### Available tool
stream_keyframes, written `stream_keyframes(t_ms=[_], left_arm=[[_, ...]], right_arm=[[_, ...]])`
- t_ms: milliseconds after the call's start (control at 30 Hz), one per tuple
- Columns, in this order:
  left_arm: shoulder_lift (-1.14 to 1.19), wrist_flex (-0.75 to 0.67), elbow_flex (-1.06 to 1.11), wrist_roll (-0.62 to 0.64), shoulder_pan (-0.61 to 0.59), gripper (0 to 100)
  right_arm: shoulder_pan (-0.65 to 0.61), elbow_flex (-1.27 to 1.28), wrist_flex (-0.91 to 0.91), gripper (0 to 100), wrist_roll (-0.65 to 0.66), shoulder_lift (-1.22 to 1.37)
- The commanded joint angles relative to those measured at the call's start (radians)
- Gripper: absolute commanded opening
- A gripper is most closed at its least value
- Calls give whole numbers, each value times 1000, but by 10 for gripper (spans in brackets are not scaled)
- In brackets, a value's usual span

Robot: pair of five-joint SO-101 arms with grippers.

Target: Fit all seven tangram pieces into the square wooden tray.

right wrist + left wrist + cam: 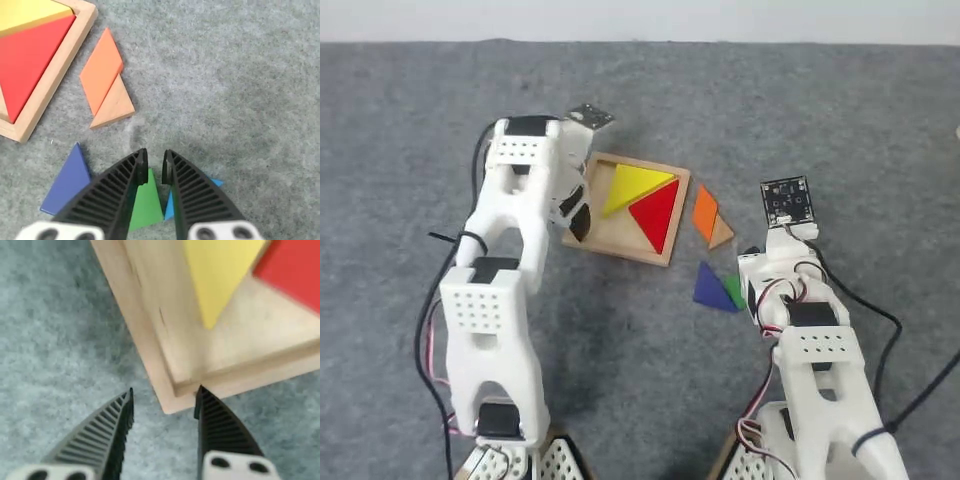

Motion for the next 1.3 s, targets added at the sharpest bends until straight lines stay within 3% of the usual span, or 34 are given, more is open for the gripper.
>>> stream_keyframes(t_ms=[0,233,967,1133,1267], left_arm=[[-46,-44,54,6,12,196],[-44,-43,97,8,15,134],[-43,-92,-13,292,2,180],[25,-84,-15,285,5,172],[104,3,-27,196,6,68]], right_arm=[[-7,-6,-21,65,14,-24],[-7,-6,-21,65,15,-24],[-7,-6,-18,65,15,-24],[-7,-6,-18,65,15,-24],[-7,-6,-19,65,15,-24]])
